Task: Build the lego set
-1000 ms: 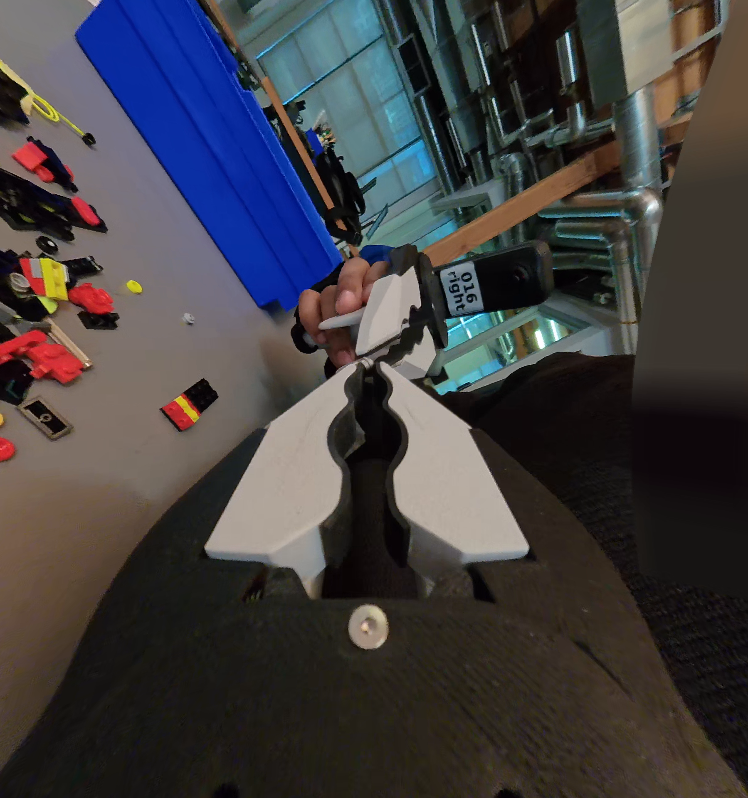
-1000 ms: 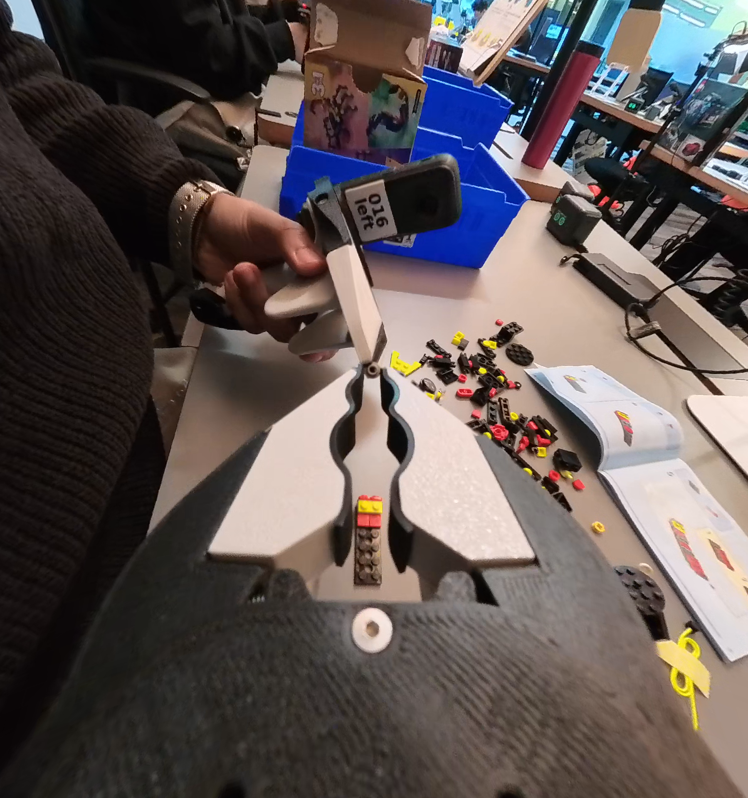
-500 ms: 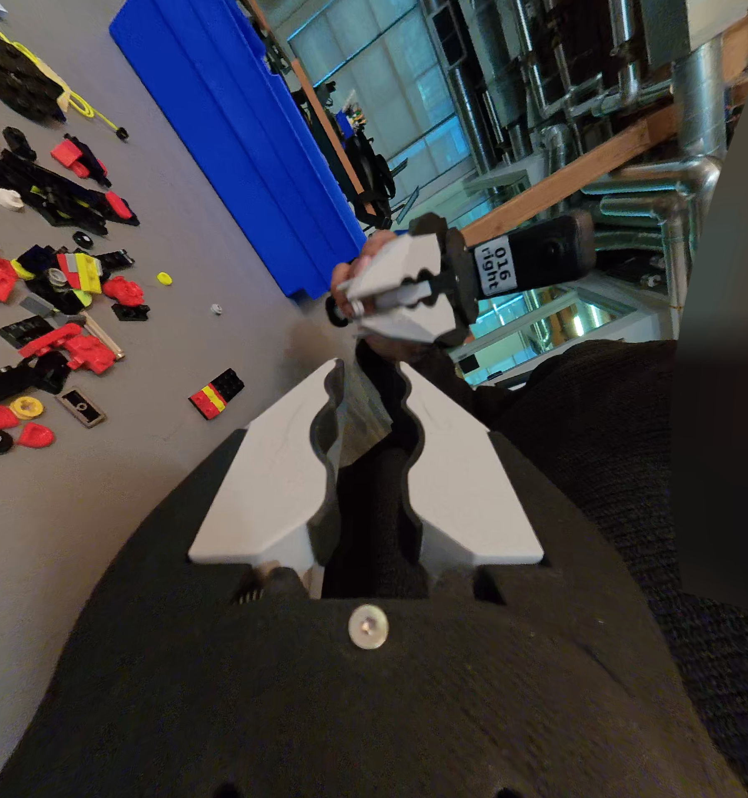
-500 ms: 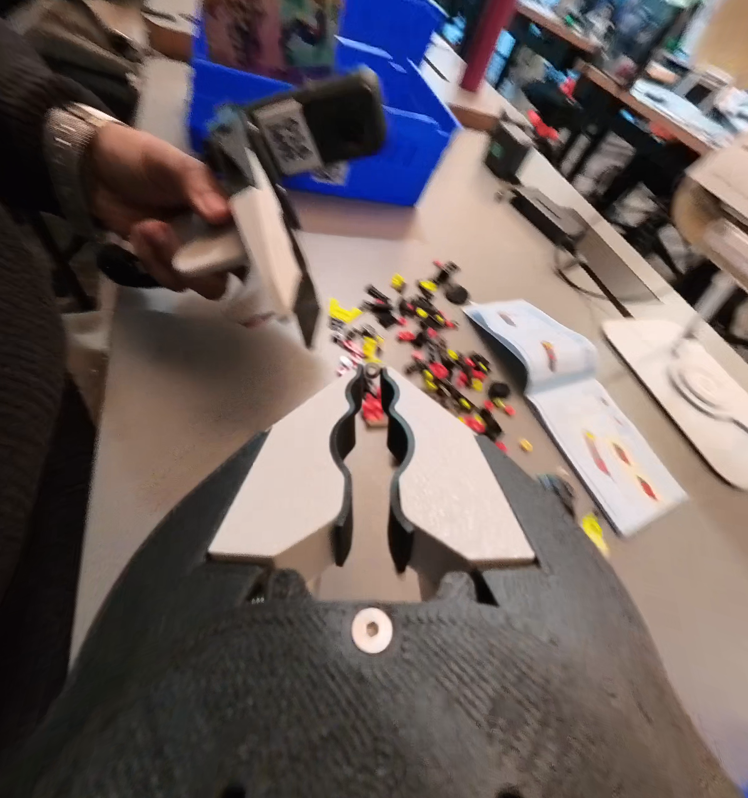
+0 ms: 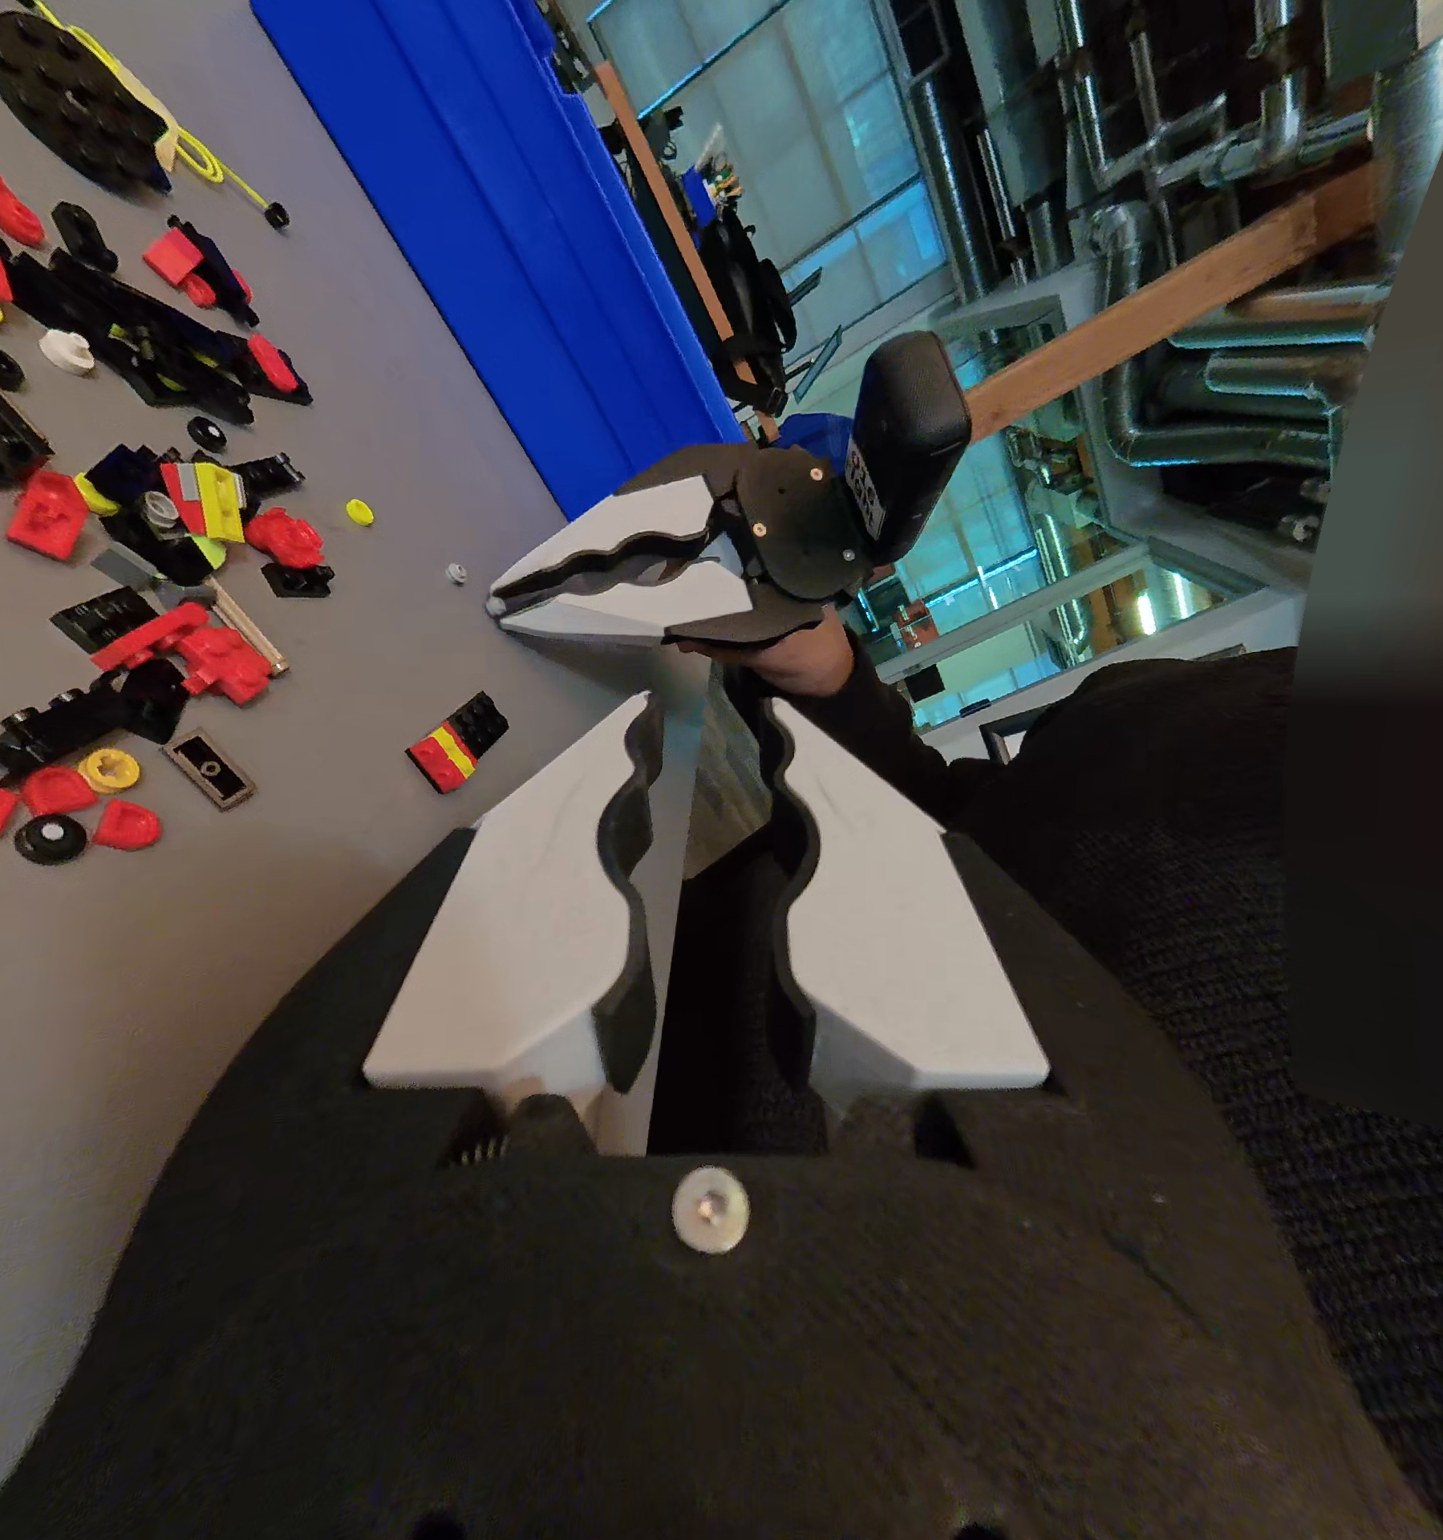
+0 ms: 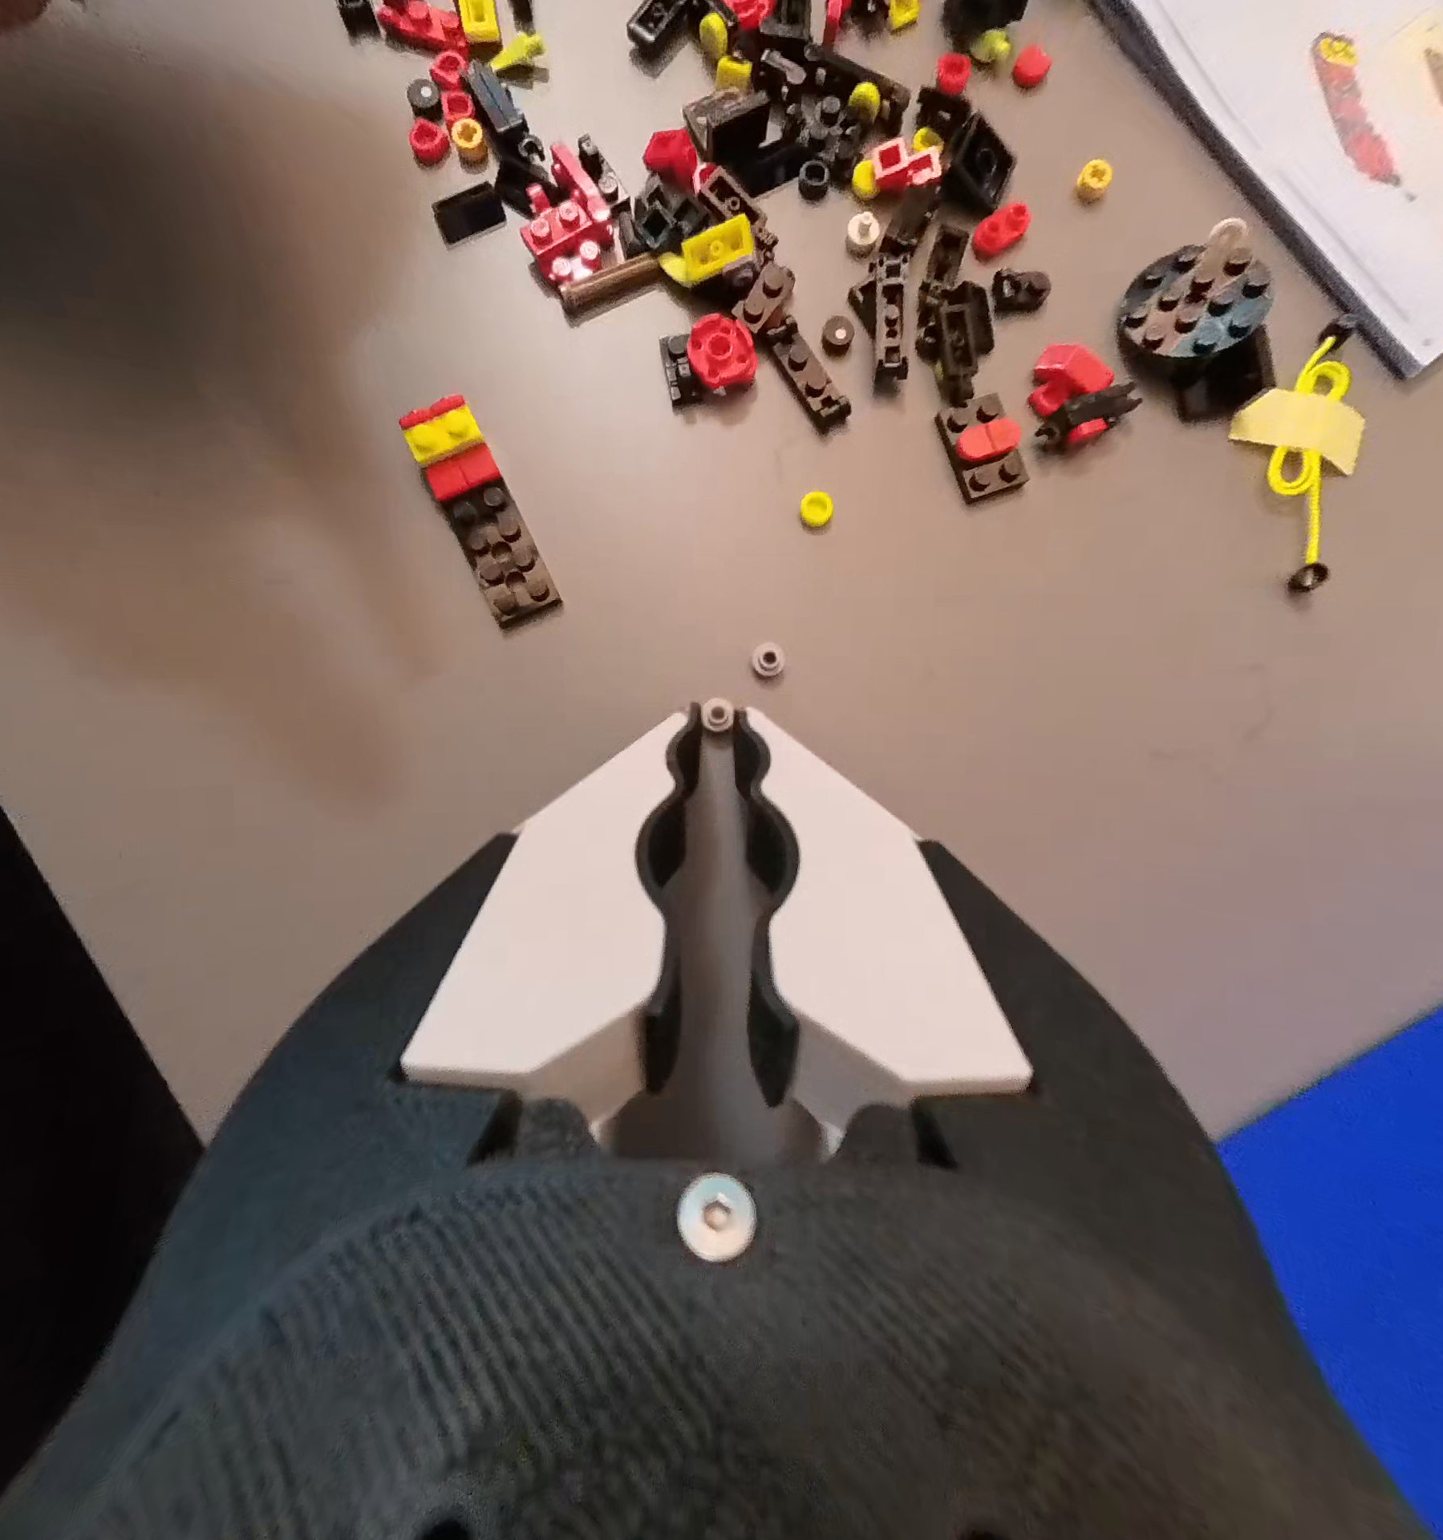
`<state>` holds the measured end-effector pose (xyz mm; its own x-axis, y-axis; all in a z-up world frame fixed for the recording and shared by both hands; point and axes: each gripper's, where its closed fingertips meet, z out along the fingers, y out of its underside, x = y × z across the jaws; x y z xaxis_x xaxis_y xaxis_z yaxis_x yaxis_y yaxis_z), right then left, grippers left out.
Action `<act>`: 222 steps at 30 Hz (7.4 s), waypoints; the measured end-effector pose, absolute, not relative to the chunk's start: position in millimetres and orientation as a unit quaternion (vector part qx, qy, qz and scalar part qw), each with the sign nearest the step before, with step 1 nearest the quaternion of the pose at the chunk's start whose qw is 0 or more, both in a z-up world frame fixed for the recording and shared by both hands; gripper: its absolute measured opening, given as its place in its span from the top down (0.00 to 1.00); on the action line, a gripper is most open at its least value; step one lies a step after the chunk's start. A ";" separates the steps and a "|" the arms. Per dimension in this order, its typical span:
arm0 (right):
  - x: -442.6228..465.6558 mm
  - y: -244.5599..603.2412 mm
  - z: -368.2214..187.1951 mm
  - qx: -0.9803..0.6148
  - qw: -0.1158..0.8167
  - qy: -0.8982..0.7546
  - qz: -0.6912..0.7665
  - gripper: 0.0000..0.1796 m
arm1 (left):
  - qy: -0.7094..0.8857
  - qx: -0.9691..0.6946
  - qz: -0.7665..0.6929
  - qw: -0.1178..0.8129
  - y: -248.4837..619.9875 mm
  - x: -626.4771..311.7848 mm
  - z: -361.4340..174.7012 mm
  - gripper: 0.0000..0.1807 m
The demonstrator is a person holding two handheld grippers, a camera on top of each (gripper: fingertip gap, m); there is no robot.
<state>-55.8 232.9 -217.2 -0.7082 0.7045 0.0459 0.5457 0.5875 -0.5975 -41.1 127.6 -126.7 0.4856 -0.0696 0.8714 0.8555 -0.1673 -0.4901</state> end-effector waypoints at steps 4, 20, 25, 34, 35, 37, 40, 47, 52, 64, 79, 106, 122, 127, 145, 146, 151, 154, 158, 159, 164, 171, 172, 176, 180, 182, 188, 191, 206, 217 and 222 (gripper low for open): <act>-55.4 230.6 -218.3 -0.357 0.126 -0.877 0.295 0.97 | -0.303 -0.648 -0.410 0.566 128.4 -40.5 -127.9 0.88; -92.1 236.1 -139.2 -0.387 0.223 -0.743 0.499 0.80 | -0.292 -0.651 -0.395 0.579 126.4 -42.0 -122.9 0.90; -98.7 244.6 -151.9 -0.364 0.305 -0.778 0.412 0.90 | -0.268 -0.715 -0.273 0.585 124.1 -51.0 -132.6 0.90; -86.3 220.5 -144.7 -0.320 0.270 -0.782 0.462 1.00 | -0.251 -0.760 -0.249 0.546 127.5 -41.6 -148.2 0.96; -84.8 216.2 -137.8 -0.310 0.273 -0.776 0.477 1.00 | -0.248 -0.770 -0.228 0.542 126.3 -44.3 -151.4 1.00; -81.5 209.3 -131.9 -0.296 0.275 -0.772 0.491 1.00 | -0.254 -0.783 -0.178 0.539 123.8 -54.6 -155.9 1.00; -81.8 207.6 -136.1 -0.297 0.286 -0.772 0.484 1.00 | -0.267 -0.789 -0.134 0.537 120.5 -65.6 -158.9 1.00; -90.6 219.4 -130.3 -0.353 0.312 -0.736 0.487 1.00 | -0.275 -0.778 -0.132 0.549 119.0 -69.8 -154.4 1.00; -92.9 225.3 -133.3 -0.366 0.304 -0.737 0.481 1.00 | -0.279 -0.775 -0.136 0.550 119.3 -69.9 -154.3 1.00; -86.1 215.3 -136.1 -0.386 0.155 -0.727 0.547 1.00 | -0.325 -0.774 -0.137 0.526 115.5 -79.3 -165.6 1.00; -93.0 214.6 -154.8 -0.368 0.174 -0.757 0.511 1.00 | -0.328 -0.733 -0.245 0.543 119.3 -71.2 -154.8 1.00; -62.4 213.8 -180.6 -0.322 0.145 -0.849 0.394 0.98 | -0.362 -0.699 -0.293 0.543 117.5 -78.2 -156.7 1.00; -54.3 225.5 -213.7 -0.347 0.103 -0.873 0.326 0.99 | -0.356 -0.703 -0.295 0.540 118.4 -75.7 -157.7 1.00; -55.8 226.3 -213.4 -0.348 0.107 -0.873 0.325 0.99 | -0.357 -0.702 -0.297 0.540 118.5 -75.7 -157.7 1.00; -54.3 226.4 -215.3 -0.353 0.096 -0.872 0.325 0.98 | -0.354 -0.704 -0.301 0.538 119.1 -73.9 -157.7 1.00; -54.1 226.1 -215.5 -0.355 0.093 -0.871 0.327 0.98 | -0.354 -0.704 -0.302 0.538 119.3 -73.7 -157.7 1.00; -54.6 226.1 -215.0 -0.354 0.092 -0.870 0.330 0.99 | -0.351 -0.706 -0.303 0.535 119.9 -72.1 -158.2 0.99; -57.6 219.8 -207.8 -0.347 0.099 -0.864 0.350 0.99 | -0.351 -0.707 -0.305 0.533 120.3 -71.2 -159.1 0.99; -57.8 192.5 -191.1 -0.322 0.089 -0.852 0.403 0.99 | -0.350 -0.711 -0.311 0.525 123.3 -68.0 -162.2 0.99; -56.8 184.6 -188.8 -0.315 0.083 -0.851 0.412 0.99 | -0.349 -0.713 -0.312 0.522 124.9 -66.9 -163.9 0.99; -51.9 159.4 -196.1 -0.282 0.068 -0.868 0.403 0.99 | -0.334 -0.742 -0.311 0.491 135.1 -54.1 -177.2 0.96; -55.4 158.7 -201.7 -0.287 0.069 -0.871 0.392 0.99 | -0.303 -0.799 -0.263 0.448 140.7 -42.8 -198.1 0.91; -55.5 158.9 -202.2 -0.287 0.068 -0.872 0.391 0.99 | -0.301 -0.801 -0.262 0.447 141.3 -41.8 -198.8 0.91; -54.7 159.2 -206.9 -0.286 0.067 -0.877 0.380 0.99 | -0.301 -0.799 -0.266 0.447 142.8 -40.7 -198.5 0.91; -54.2 157.0 -207.4 -0.284 0.065 -0.878 0.380 0.99 | -0.303 -0.797 -0.269 0.448 143.3 -41.2 -198.0 0.91; -54.6 157.2 -208.6 -0.284 0.066 -0.879 0.377 0.99 | -0.303 -0.797 -0.268 0.448 143.5 -41.0 -198.0 0.90; -54.4 156.7 -209.9 -0.286 0.061 -0.880 0.376 0.99 | -0.303 -0.797 -0.269 0.448 144.5 -40.6 -198.5 0.90; -54.5 156.0 -210.2 -0.287 0.057 -0.880 0.375 0.99 | -0.302 -0.798 -0.269 0.446 145.3 -40.0 -198.9 0.91; -54.8 154.8 -210.9 -0.272 0.066 -0.898 0.341 0.99 | -0.312 -0.801 -0.257 0.441 145.1 -44.2 -203.0 0.96; -55.4 153.6 -211.7 -0.272 0.061 -0.907 0.317 0.99 | -0.322 -0.795 -0.267 0.440 144.7 -45.1 -202.9 0.98; -52.9 153.5 -209.7 -0.286 0.032 -0.891 0.351 0.84 | -0.313 -0.797 -0.272 0.439 144.9 -42.7 -201.7 0.94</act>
<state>-52.9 153.5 -209.7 -0.8349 0.5314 -0.1437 0.4864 0.5899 -0.6446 -42.7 144.9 -201.7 0.6566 0.2595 0.7082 0.7373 -0.4187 -0.5302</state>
